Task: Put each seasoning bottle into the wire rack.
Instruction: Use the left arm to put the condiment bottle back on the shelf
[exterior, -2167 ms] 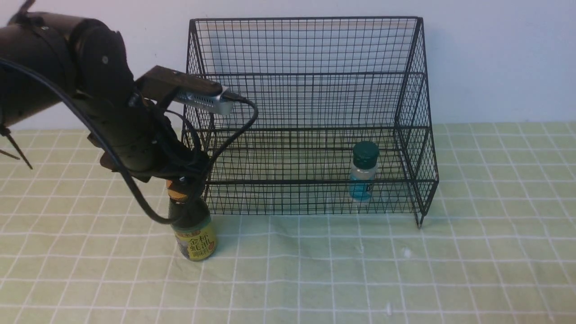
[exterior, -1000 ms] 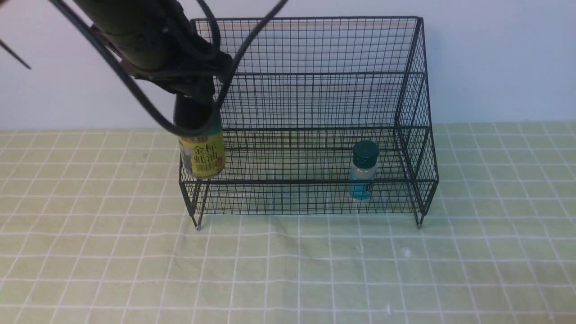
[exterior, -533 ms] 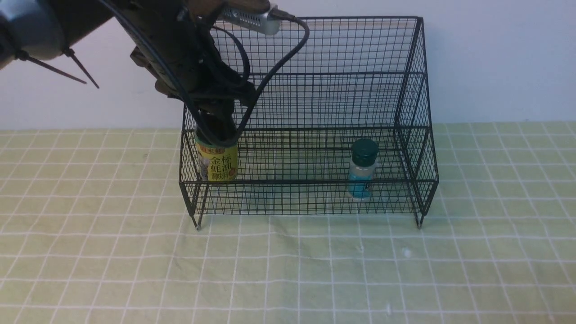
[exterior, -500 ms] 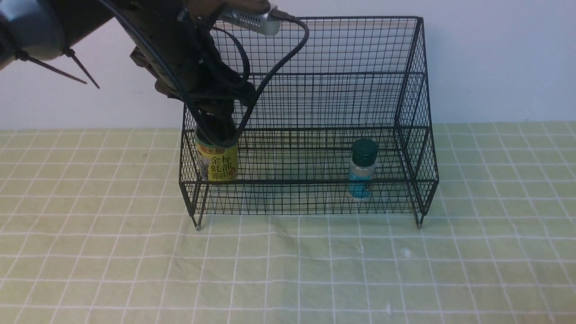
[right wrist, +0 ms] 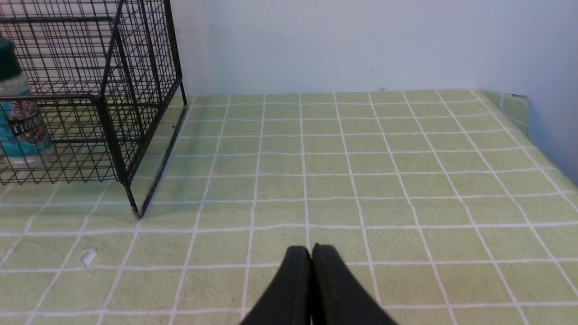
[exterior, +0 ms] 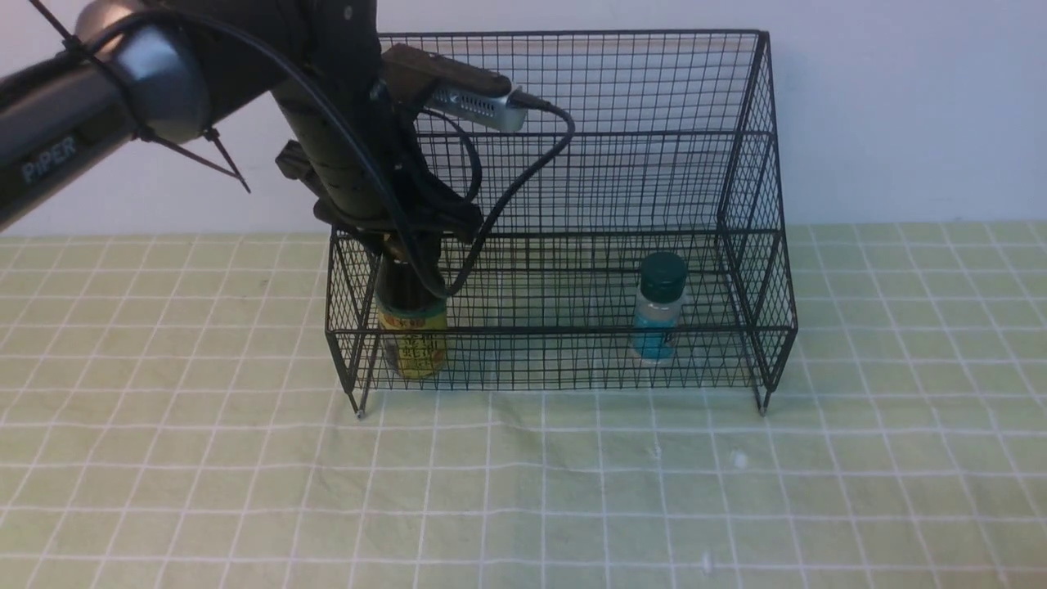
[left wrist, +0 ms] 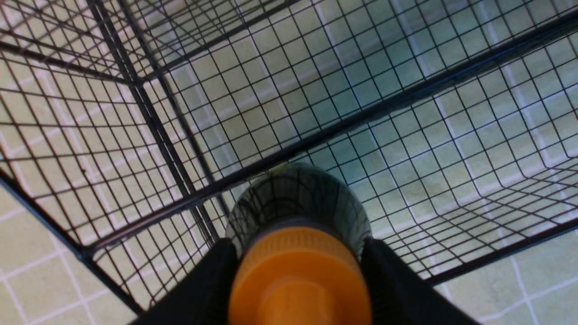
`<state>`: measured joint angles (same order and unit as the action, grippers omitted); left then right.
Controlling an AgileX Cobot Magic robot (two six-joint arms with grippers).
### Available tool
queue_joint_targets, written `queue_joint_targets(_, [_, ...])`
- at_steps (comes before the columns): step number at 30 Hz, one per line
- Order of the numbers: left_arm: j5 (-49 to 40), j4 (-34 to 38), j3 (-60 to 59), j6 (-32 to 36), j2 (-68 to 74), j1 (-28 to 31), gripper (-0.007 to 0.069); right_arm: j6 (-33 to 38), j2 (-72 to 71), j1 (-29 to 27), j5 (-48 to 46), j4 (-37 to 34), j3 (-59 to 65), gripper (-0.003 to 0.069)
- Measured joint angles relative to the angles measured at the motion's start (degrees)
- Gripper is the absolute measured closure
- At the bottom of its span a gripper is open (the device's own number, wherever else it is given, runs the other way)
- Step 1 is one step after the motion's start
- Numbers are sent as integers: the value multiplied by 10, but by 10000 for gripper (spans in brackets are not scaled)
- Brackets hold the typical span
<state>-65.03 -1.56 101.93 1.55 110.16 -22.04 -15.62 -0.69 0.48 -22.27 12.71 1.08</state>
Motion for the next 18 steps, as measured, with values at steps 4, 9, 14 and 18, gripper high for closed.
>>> queue_joint_targets(4, [-23, 0, 11, -1, -2, 0, 223, 0, 0, 0, 0, 0, 0, 673])
queue_joint_targets(9, [-56, -7, 56, -3, -28, -1, 245, 0, 0, 0, 0, 0, 0, 673])
queue_joint_targets(14, [-57, -13, 104, -4, -118, -2, 432, 0, 0, 0, 0, 0, 0, 673])
queue_joint_targets(18, [-68, -13, 107, -10, -214, -2, 599, 0, 0, 0, 0, 0, 0, 673])
